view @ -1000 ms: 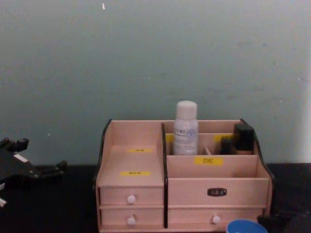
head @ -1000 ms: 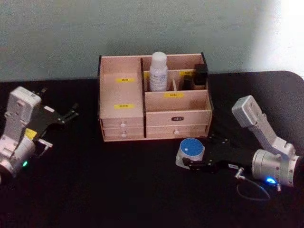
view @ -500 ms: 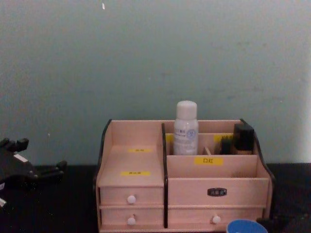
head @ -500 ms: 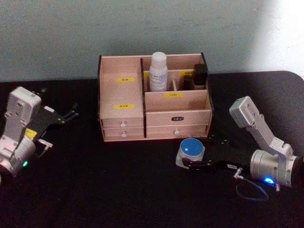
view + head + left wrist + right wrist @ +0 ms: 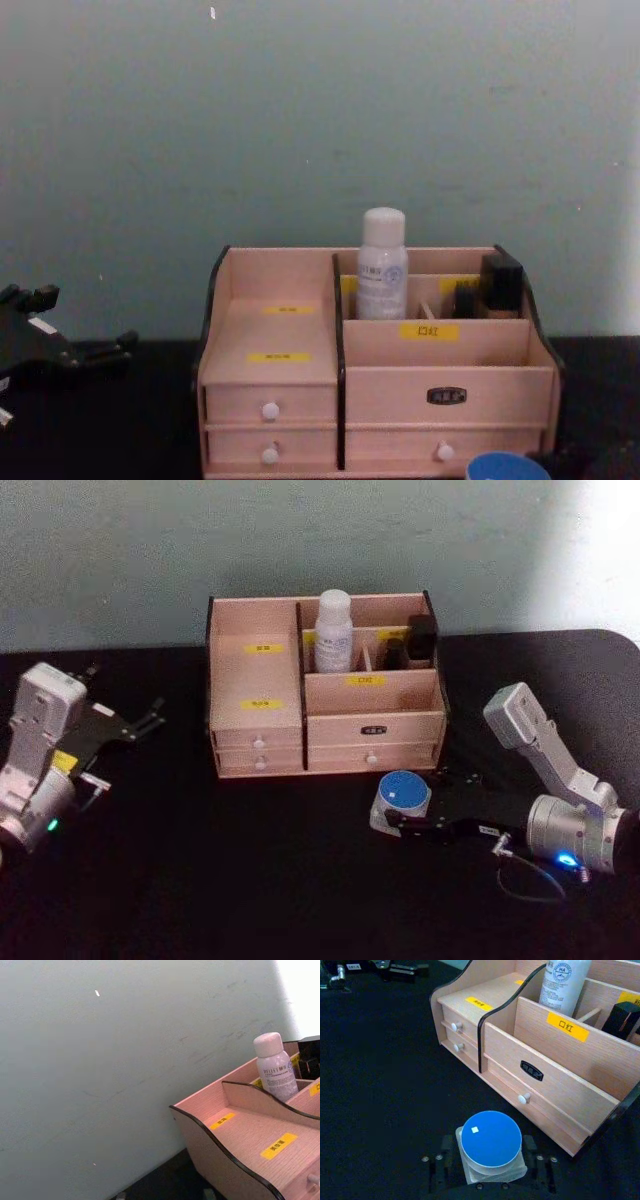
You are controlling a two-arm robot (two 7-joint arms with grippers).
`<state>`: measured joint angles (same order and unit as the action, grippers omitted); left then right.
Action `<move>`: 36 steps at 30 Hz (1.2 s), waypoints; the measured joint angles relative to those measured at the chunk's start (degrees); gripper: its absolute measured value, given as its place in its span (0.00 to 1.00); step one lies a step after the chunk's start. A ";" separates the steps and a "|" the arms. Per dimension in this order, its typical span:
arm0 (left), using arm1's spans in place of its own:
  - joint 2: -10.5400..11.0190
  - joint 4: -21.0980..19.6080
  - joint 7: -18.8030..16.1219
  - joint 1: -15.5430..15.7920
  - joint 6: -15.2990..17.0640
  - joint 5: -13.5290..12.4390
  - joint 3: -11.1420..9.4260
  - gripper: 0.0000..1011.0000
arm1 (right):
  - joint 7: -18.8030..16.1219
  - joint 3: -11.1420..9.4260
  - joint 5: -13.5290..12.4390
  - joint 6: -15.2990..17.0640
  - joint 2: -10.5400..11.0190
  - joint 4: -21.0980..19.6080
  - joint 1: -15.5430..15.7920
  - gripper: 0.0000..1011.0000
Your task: Pick up the facial cleanser and watermelon frost from the table and place them into the tiered storage box.
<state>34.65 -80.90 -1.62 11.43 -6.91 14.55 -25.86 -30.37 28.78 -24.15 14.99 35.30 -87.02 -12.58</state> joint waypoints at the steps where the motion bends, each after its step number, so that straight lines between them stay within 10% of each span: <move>1: 0.00 0.00 0.00 0.00 0.00 0.00 0.00 0.99 | -0.01 0.00 -0.01 0.00 0.00 0.00 0.00 0.86; 8: 0.00 0.00 0.00 0.00 0.00 0.00 0.00 0.99 | -0.04 -0.03 -0.04 -0.01 0.03 -0.03 0.00 0.70; 36: 0.00 0.00 0.00 0.00 0.00 0.00 0.00 0.99 | -1.75 -1.95 -2.93 -0.52 2.65 -6.06 1.06 0.70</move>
<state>34.65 -80.90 -1.62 11.43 -6.91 14.55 -25.86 -32.12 26.83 -27.08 14.47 37.95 -93.08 -11.52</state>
